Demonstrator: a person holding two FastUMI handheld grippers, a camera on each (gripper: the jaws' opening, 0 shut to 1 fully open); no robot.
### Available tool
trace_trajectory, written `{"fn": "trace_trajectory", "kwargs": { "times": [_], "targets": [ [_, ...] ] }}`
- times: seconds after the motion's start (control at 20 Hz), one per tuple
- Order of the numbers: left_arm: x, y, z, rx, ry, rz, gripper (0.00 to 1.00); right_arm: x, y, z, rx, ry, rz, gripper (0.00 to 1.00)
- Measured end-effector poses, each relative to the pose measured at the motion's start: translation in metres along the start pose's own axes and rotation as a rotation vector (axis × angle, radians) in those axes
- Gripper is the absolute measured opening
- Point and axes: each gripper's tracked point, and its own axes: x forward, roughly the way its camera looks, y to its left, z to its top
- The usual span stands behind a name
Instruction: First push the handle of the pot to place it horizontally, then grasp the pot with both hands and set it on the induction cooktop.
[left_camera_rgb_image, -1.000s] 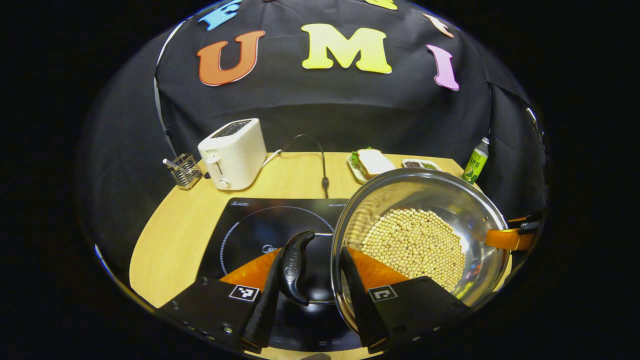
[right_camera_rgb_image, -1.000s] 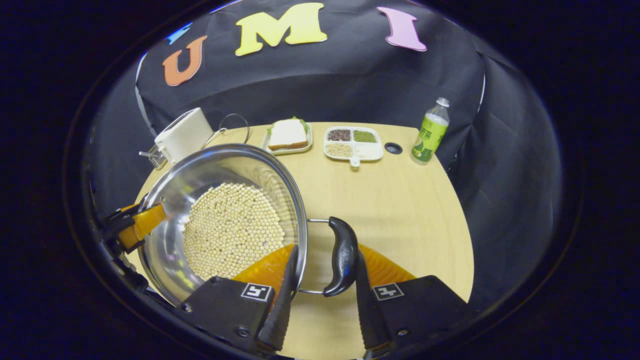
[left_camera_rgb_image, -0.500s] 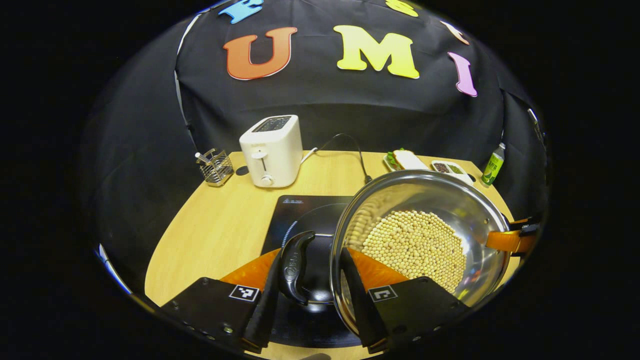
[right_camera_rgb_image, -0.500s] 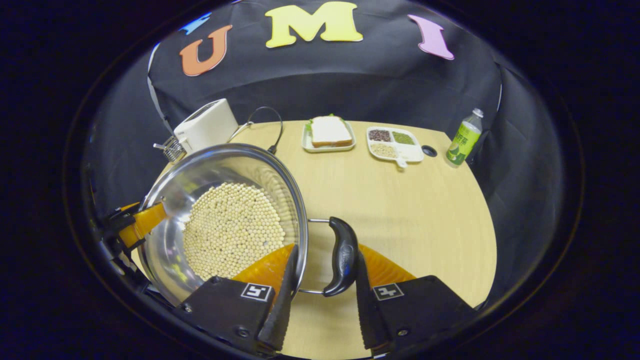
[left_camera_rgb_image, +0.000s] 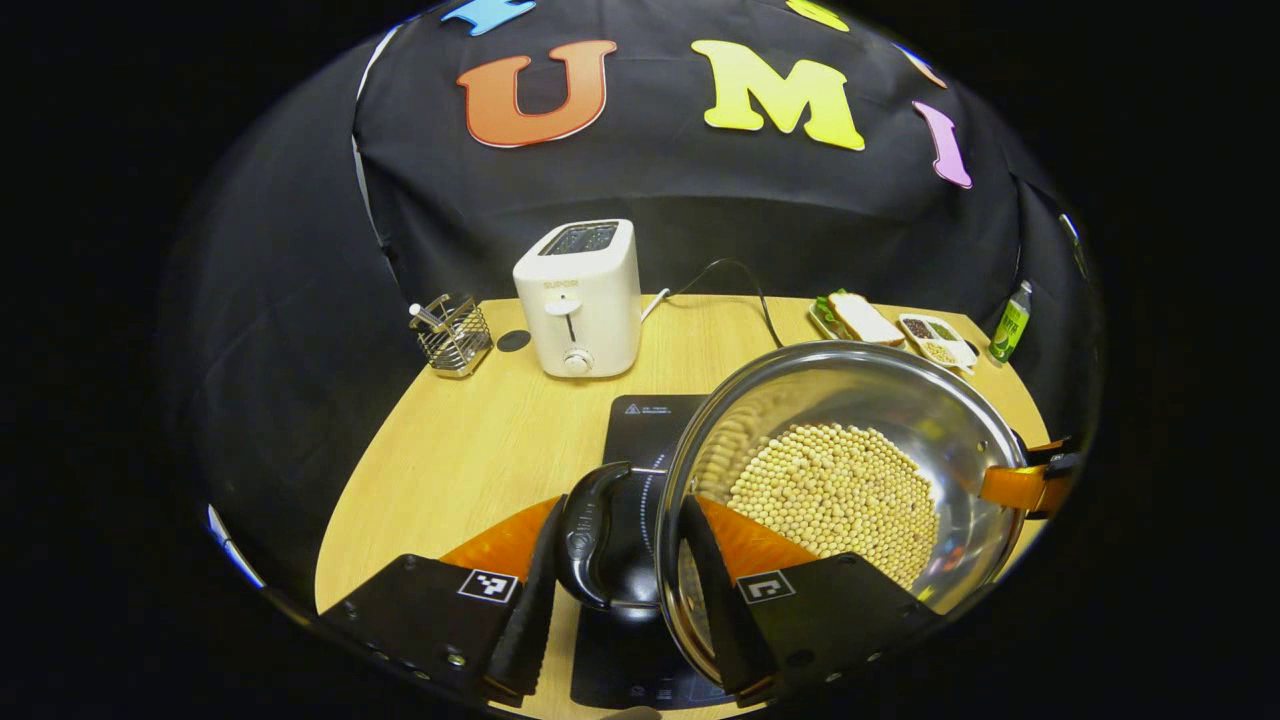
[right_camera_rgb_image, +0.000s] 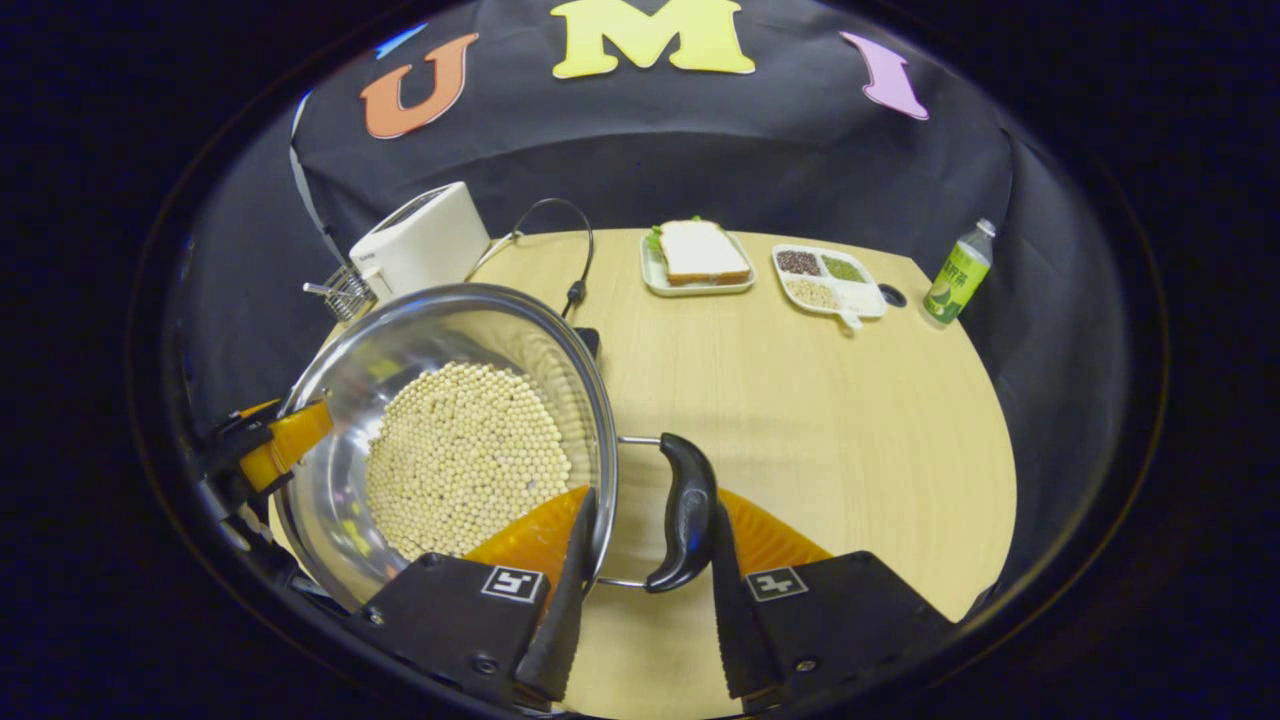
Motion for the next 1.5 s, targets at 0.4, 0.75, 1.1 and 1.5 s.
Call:
{"fn": "trace_trajectory", "kwargs": {
  "times": [0.4, 0.75, 1.1, 1.5],
  "targets": [
    [0.021, 0.019, -0.006, -0.005, 0.01, -0.001, 0.64, 0.014, 0.02, -0.002, 0.011, 0.009, -0.016, 0.58],
    [0.027, 0.02, -0.013, -0.015, -0.002, -0.012, 0.64, 0.016, 0.02, -0.003, -0.01, 0.001, -0.029, 0.58],
    [0.028, 0.021, -0.012, 0.017, -0.031, -0.023, 0.65, 0.017, 0.019, -0.003, 0.005, -0.022, -0.022, 0.59],
    [0.005, 0.037, 0.008, 0.02, -0.137, 0.031, 0.97, 0.009, 0.01, 0.003, 0.028, -0.09, 0.026, 0.88]
  ]
}}
